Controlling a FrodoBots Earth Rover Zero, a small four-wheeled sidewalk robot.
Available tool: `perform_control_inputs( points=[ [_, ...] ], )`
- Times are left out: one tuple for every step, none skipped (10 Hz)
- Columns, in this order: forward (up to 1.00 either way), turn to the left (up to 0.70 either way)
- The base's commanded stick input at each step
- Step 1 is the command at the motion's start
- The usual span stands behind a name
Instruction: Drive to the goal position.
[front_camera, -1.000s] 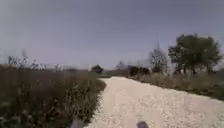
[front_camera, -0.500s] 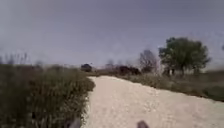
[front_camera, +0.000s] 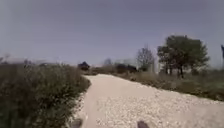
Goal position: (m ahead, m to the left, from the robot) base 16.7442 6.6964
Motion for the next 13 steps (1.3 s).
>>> perform_control_inputs(
  points=[
    [0.7,0.0],
    [0.7,0.0],
    [0.7,0.0],
    [0.7,0.0],
    [0.7,0.0],
    [0.7,0.0],
    [0.7,0.0],
    [0.7,0.0],
    [0.7,0.0],
    [0.7,0.0],
    [0.7,0.0],
    [0.7,0.0],
    [0.7,0.0]
  ],
)
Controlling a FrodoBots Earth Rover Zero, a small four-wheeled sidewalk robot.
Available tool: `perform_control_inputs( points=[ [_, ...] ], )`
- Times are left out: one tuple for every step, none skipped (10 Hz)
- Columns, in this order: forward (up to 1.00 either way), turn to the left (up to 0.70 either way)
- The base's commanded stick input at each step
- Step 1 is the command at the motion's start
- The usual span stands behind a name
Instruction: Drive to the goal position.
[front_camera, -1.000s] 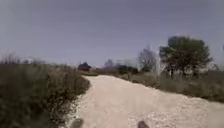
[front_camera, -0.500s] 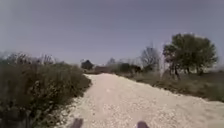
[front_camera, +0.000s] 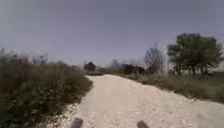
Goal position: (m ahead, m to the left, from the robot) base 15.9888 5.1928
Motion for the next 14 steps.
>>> perform_control_inputs(
  points=[
    [0.7,0.0],
    [0.7,0.0],
    [0.7,0.0],
    [0.7,0.0],
    [0.7,0.0],
    [0.7,0.0],
    [0.7,0.0],
    [0.7,0.0],
    [0.7,0.0],
    [0.7,0.0],
    [0.7,0.0],
    [0.7,-0.07],
    [0.7,-0.21],
    [0.7,-0.35]
  ],
)
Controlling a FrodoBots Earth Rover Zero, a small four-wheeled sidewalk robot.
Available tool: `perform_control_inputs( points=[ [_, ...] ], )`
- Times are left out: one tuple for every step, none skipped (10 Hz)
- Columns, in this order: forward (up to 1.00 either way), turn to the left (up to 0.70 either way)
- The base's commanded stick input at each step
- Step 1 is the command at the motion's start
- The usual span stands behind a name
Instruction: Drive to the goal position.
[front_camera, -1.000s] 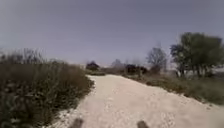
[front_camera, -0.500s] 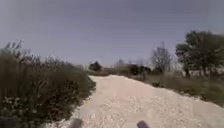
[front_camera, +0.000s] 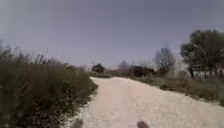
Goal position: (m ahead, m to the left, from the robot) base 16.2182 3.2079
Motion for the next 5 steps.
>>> perform_control_inputs(
  points=[
    [0.7,-0.35],
    [0.7,-0.35],
    [0.7,-0.12],
    [0.7,0.0],
    [0.7,0.0]
  ],
)
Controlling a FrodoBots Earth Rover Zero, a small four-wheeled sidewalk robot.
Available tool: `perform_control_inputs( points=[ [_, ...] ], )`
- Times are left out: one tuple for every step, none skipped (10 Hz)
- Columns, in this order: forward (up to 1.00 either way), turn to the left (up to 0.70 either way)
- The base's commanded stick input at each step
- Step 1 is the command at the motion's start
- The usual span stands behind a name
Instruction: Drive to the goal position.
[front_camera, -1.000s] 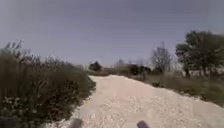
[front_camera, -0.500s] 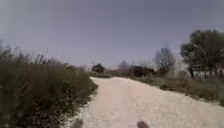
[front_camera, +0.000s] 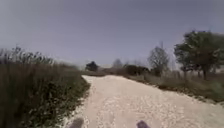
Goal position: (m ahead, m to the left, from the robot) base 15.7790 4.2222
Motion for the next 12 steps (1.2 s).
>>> perform_control_inputs(
  points=[
    [0.7,0.0],
    [0.7,0.0],
    [0.7,0.0],
    [0.7,0.0],
    [0.7,0.0],
    [0.7,0.0],
    [0.7,0.0],
    [0.7,0.0],
    [0.7,0.0],
    [0.7,0.0],
    [0.7,0.0],
    [0.7,0.0]
  ],
)
